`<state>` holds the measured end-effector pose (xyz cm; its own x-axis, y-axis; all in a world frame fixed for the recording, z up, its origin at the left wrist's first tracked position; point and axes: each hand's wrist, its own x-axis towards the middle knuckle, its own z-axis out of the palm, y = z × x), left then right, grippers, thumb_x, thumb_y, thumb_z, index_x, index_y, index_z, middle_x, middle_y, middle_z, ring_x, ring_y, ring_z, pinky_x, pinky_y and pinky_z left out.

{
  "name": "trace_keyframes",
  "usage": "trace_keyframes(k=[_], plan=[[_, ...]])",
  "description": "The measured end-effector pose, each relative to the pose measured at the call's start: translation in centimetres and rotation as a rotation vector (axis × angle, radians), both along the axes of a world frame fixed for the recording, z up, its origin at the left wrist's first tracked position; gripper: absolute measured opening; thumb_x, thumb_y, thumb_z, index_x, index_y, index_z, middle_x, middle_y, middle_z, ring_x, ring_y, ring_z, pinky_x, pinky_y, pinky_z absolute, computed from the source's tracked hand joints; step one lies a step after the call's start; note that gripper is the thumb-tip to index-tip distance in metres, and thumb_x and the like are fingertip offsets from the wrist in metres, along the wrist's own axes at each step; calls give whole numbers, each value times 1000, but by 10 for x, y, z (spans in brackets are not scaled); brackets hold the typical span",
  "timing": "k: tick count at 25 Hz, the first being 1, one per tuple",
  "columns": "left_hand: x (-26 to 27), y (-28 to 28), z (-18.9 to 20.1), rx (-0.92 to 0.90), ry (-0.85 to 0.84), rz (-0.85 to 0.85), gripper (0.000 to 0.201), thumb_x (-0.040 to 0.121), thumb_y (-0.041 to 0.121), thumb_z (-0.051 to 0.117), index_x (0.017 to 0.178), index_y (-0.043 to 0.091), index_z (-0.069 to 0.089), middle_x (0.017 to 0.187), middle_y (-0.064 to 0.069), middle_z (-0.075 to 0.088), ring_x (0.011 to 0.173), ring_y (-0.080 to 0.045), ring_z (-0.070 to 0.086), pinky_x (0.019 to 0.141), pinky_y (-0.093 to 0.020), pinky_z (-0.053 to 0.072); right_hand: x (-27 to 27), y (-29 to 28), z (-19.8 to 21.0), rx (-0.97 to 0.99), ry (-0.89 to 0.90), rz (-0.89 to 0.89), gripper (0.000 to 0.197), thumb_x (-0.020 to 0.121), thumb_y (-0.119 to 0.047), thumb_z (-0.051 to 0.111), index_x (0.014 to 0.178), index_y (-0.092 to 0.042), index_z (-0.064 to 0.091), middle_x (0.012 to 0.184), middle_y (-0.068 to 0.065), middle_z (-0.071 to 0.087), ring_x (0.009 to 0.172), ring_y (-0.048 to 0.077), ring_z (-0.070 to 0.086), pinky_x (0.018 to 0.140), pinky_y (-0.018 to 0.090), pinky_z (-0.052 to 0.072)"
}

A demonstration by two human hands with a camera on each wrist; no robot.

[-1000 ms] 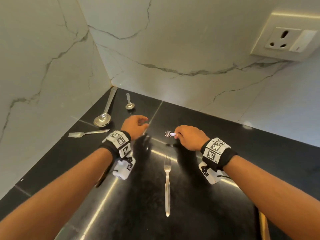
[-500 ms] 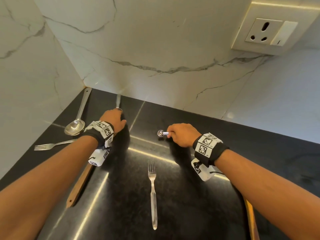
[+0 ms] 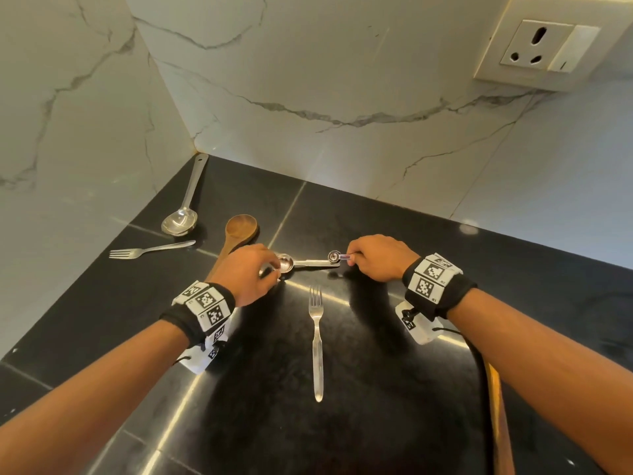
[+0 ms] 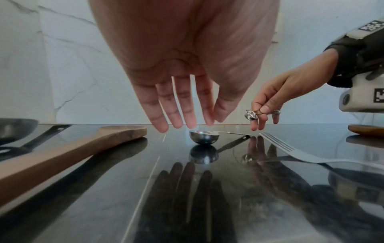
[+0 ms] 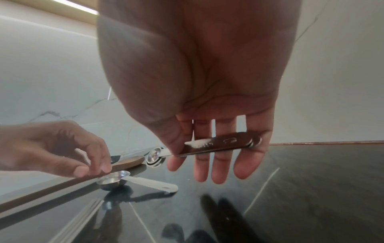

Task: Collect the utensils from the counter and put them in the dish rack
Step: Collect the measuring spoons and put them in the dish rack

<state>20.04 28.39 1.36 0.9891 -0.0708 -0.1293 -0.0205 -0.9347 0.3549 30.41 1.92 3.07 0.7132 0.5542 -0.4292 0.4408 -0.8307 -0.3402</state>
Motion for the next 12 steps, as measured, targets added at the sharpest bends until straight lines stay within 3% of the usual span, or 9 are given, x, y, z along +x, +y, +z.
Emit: trace_keyframes(k=[4, 7, 9, 12], plan=[[4, 5, -10, -54, 48, 118, 62, 84, 43, 68, 140, 28, 46, 129, 2, 54, 102, -14, 59, 95, -34, 48, -7, 19, 6, 74, -23, 45, 28, 101, -31, 45, 110, -22, 69, 99, 0, 60, 90, 18, 57, 78, 34, 46], [16, -6, -18, -77, 148, 106, 77, 82, 39, 72, 149, 24, 35, 131, -3, 52, 107, -18, 57, 98, -31, 44, -11, 35, 6, 110, -55, 72, 29, 102, -30, 45, 107, -20, 71, 96, 1, 61, 87, 19, 58, 77, 35, 49], [22, -13, -22, -61, 153, 124, 71, 80, 34, 75, 143, 23, 44, 127, -3, 53, 113, -22, 56, 100, -33, 43, -13, 44, -1, 100, -63, 96, 31, 101, -26, 43, 98, -18, 73, 94, 5, 63, 85, 22, 59, 77, 40, 52], [25, -20, -21, -53, 125, 171, 48, 75, 29, 80, 120, 25, 61, 113, 1, 58, 108, -21, 58, 96, -34, 46, -15, 53, -13, 116, -90, 103, 32, 98, -20, 42, 87, -12, 71, 87, 10, 62, 79, 25, 60, 73, 46, 55]])
